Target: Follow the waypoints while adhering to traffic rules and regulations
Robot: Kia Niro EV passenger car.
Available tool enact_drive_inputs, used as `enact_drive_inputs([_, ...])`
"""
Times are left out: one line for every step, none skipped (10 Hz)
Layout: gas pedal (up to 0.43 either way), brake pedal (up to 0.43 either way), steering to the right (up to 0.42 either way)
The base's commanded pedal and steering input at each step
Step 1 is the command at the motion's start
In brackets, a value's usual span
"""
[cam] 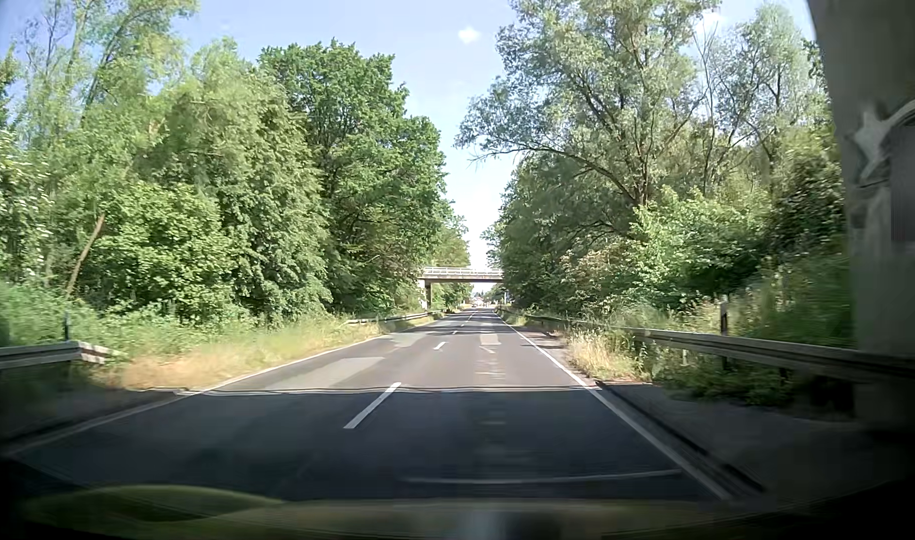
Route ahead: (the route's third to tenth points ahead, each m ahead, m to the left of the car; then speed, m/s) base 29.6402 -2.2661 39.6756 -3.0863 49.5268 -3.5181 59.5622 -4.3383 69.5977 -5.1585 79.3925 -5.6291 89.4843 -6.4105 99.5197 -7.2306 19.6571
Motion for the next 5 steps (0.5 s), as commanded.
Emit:
enact_drive_inputs([0.0, 0.03, 0.0])
enact_drive_inputs([0.0, 0.03, 0.0])
enact_drive_inputs([0.0, 0.03, 0.0])
enact_drive_inputs([0.008, 0.03, 0.0])
enact_drive_inputs([0.008, 0.03, 0.0])
